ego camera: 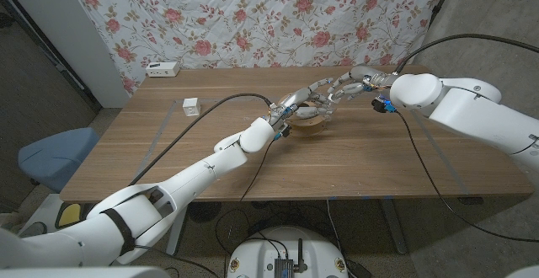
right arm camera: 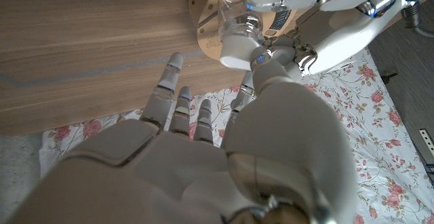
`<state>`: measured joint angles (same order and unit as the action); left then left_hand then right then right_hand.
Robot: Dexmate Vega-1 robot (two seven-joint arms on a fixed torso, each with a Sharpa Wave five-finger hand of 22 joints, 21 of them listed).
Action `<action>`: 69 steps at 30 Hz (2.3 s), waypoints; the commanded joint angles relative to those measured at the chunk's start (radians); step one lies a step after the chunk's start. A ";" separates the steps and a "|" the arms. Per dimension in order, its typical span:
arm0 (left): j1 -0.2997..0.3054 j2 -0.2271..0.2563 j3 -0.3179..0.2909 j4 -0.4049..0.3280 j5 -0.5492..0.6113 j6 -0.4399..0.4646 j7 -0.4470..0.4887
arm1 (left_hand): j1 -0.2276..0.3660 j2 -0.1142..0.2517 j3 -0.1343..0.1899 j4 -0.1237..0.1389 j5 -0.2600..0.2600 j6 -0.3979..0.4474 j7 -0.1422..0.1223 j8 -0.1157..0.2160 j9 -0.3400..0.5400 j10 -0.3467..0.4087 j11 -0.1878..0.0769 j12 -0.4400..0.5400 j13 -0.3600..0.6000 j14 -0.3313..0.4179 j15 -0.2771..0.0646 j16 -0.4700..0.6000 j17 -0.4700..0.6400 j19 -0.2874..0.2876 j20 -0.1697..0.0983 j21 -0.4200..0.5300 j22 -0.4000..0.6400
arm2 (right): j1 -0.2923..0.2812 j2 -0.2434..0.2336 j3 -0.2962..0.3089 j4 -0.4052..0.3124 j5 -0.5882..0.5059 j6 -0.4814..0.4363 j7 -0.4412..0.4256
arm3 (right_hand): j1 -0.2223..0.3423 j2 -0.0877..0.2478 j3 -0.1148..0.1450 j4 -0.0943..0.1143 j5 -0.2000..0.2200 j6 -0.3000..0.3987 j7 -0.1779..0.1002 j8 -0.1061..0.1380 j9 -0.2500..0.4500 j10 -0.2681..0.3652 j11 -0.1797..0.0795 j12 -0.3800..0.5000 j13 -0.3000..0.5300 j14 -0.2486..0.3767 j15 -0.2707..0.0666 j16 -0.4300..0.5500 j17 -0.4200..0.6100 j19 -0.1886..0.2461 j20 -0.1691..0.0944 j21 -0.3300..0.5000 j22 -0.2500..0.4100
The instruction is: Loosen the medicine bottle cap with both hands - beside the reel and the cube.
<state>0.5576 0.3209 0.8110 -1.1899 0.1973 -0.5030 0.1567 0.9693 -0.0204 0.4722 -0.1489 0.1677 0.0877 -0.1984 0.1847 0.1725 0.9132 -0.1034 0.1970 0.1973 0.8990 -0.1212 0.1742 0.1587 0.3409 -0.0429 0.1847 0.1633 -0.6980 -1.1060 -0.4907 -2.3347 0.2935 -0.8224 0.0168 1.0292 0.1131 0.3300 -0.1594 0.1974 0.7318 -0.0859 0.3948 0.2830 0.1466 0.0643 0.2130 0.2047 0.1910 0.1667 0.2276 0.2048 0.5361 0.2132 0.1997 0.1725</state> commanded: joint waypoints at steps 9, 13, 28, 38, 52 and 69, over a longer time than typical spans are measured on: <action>0.004 0.003 -0.002 -0.006 0.002 0.008 0.003 | 0.002 0.007 0.010 0.000 0.009 0.004 0.001 -0.001 0.001 0.057 -0.051 0.005 0.002 0.001 -0.072 0.000 0.002 -0.004 -0.067 0.000 0.002 | -0.009 -0.006 0.008 -0.007 0.006 0.006 0.001 | -0.039 -0.057 -0.039 0.007 -0.013 -0.087 0.009 -0.054 -0.011 -0.022 0.016 -0.013 0.002 -0.010 0.031 -0.015 -0.005 -0.005 0.003 -0.006 0.002; 0.002 0.003 -0.002 -0.003 0.003 0.005 0.004 | 0.002 0.007 0.010 0.000 0.009 0.004 0.001 -0.001 0.001 0.058 -0.049 0.005 0.002 0.000 -0.071 0.000 0.002 -0.004 -0.067 0.000 0.002 | -0.013 -0.010 0.013 -0.007 0.009 0.011 0.003 | -0.069 -0.073 -0.055 0.018 -0.019 -0.113 0.024 -0.070 -0.016 -0.036 0.025 -0.017 0.003 -0.021 0.045 -0.021 -0.004 -0.013 0.004 -0.008 0.002; -0.002 -0.001 -0.002 0.010 0.007 -0.012 0.014 | 0.002 0.007 0.010 0.000 0.009 0.002 0.002 -0.002 0.001 0.056 -0.051 0.005 0.002 0.001 -0.072 0.000 0.002 -0.003 -0.067 0.000 0.002 | -0.033 -0.019 0.039 0.000 0.027 0.023 -0.010 | -0.197 -0.087 -0.105 0.068 -0.023 -0.173 0.072 -0.112 -0.025 -0.055 0.048 -0.014 0.004 -0.036 0.053 -0.024 0.000 -0.026 0.004 -0.008 0.004; -0.006 -0.011 -0.002 0.041 0.019 -0.052 0.043 | 0.005 0.005 0.009 -0.002 0.009 -0.004 0.002 -0.004 0.001 0.056 -0.052 0.005 0.002 0.002 -0.076 0.001 0.003 0.002 -0.065 0.002 0.002 | -0.041 -0.029 0.059 0.002 0.036 0.023 -0.020 | -0.287 -0.094 -0.138 0.099 -0.024 -0.192 0.119 -0.130 -0.027 -0.052 0.076 -0.009 0.004 -0.027 0.053 -0.019 0.002 -0.026 0.002 -0.006 0.003; -0.014 -0.021 0.002 0.072 0.038 -0.083 0.069 | 0.005 0.004 0.007 -0.002 0.009 -0.006 -0.001 -0.003 0.001 0.058 -0.053 0.006 0.002 0.002 -0.078 0.001 0.003 0.007 -0.064 0.003 0.003 | -0.013 -0.038 0.046 -0.018 0.028 -0.040 -0.020 | -0.352 -0.115 -0.166 0.113 -0.020 -0.186 0.163 -0.136 -0.029 -0.028 0.115 0.001 0.007 -0.001 0.051 -0.012 0.002 -0.004 0.001 0.000 0.002; -0.021 -0.029 0.005 0.095 0.057 -0.103 0.097 | 0.006 0.006 0.008 -0.001 0.009 -0.006 0.000 -0.002 0.001 0.061 -0.051 0.007 0.002 0.002 -0.079 0.001 0.003 0.006 -0.067 0.001 0.003 | 0.036 -0.023 0.039 -0.011 0.103 -0.124 0.015 | -0.441 -0.153 -0.198 0.118 0.012 -0.174 0.233 -0.132 -0.015 -0.022 0.153 0.000 0.009 0.028 0.052 -0.010 -0.001 -0.026 0.003 -0.007 0.002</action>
<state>0.5385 0.2957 0.8141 -1.1052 0.2452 -0.5977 0.2398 0.9694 -0.0205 0.4751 -0.1491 0.1678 0.0873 -0.1980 0.1809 0.1725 0.9131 -0.1035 0.1970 0.1980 0.8989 -0.1212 0.1742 0.1587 0.3408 -0.0429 0.1847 0.1633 -0.6860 -1.1438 -0.4461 -2.3519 0.3566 -0.8996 0.0226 0.5957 -0.0379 0.1379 -0.0400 0.2013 0.5506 0.1367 0.2555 0.2628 0.1168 0.2159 0.2083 0.2119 0.2109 0.2145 0.2112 0.2012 0.5036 0.2169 0.1881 0.1720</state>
